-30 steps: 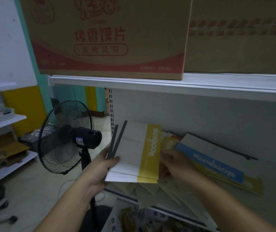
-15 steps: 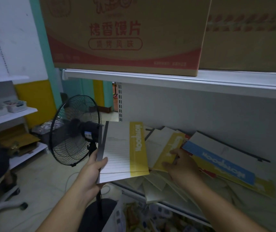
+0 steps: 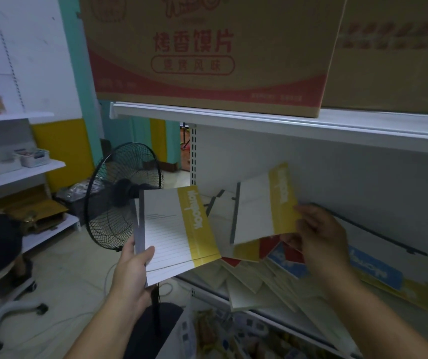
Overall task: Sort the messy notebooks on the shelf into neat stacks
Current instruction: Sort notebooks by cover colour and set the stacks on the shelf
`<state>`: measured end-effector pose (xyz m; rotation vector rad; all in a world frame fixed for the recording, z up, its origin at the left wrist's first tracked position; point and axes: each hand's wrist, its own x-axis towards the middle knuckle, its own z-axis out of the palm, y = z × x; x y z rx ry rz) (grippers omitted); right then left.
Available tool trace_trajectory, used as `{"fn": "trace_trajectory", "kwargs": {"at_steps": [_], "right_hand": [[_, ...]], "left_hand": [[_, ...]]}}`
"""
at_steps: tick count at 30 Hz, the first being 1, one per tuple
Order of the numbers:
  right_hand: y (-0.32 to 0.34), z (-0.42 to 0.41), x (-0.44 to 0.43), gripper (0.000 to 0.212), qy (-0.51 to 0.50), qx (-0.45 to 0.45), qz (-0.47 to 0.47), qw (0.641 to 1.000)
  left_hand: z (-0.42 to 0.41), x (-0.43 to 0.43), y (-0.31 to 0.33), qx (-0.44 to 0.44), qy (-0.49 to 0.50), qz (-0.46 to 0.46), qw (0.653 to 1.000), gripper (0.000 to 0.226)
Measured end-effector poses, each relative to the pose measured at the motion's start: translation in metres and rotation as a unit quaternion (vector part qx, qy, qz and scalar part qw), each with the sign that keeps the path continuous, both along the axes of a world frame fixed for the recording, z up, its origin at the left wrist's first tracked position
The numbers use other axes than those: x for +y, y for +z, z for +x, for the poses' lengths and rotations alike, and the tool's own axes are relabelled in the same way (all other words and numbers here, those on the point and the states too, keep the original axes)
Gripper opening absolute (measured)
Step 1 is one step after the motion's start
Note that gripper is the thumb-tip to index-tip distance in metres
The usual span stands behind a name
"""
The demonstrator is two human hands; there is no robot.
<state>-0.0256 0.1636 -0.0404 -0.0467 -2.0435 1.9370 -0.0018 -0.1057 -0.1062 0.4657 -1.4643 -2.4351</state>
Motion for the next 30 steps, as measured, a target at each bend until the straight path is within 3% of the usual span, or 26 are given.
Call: {"fn": "trace_trajectory", "kwargs": {"at_steps": [4, 7, 11, 13, 17, 20, 24, 30], "right_hand": [[0.017, 0.011, 0.013, 0.032, -0.006, 0.024, -0.064, 0.998], [0.013, 0.018, 0.017, 0.025, 0.029, -0.019, -0.085, 0.996], [-0.009, 0.036, 0.028, 0.027, 0.084, -0.103, -0.026, 0.991], [-0.02, 0.048, 0.052, 0.026, 0.063, -0.114, -0.006, 0.991], [-0.025, 0.075, 0.127, 0.014, -0.019, -0.093, 0.039, 0.995], [-0.02, 0.101, 0.179, 0.027, -0.04, -0.122, -0.02, 0.991], [-0.03, 0.147, 0.247, 0.049, -0.091, -0.151, -0.006, 0.984], [-0.047, 0.235, 0.332, 0.05, -0.134, -0.15, -0.04, 0.979]], "left_hand": [[0.005, 0.012, 0.012, 0.014, -0.004, -0.039, 0.999, 0.039], [0.006, 0.037, 0.017, 0.027, -0.041, -0.06, 0.997, 0.038], [0.004, 0.091, 0.018, 0.018, -0.119, -0.049, 0.992, 0.051], [0.004, 0.121, 0.014, 0.011, -0.139, -0.087, 0.986, 0.059], [0.019, 0.19, 0.016, 0.01, -0.206, -0.13, 0.97, 0.04], [0.044, 0.253, 0.017, 0.008, -0.263, -0.139, 0.955, 0.032], [0.079, 0.336, 0.009, -0.014, -0.361, -0.114, 0.925, 0.035], [0.122, 0.429, 0.008, -0.116, -0.492, -0.044, 0.862, 0.017]]}}
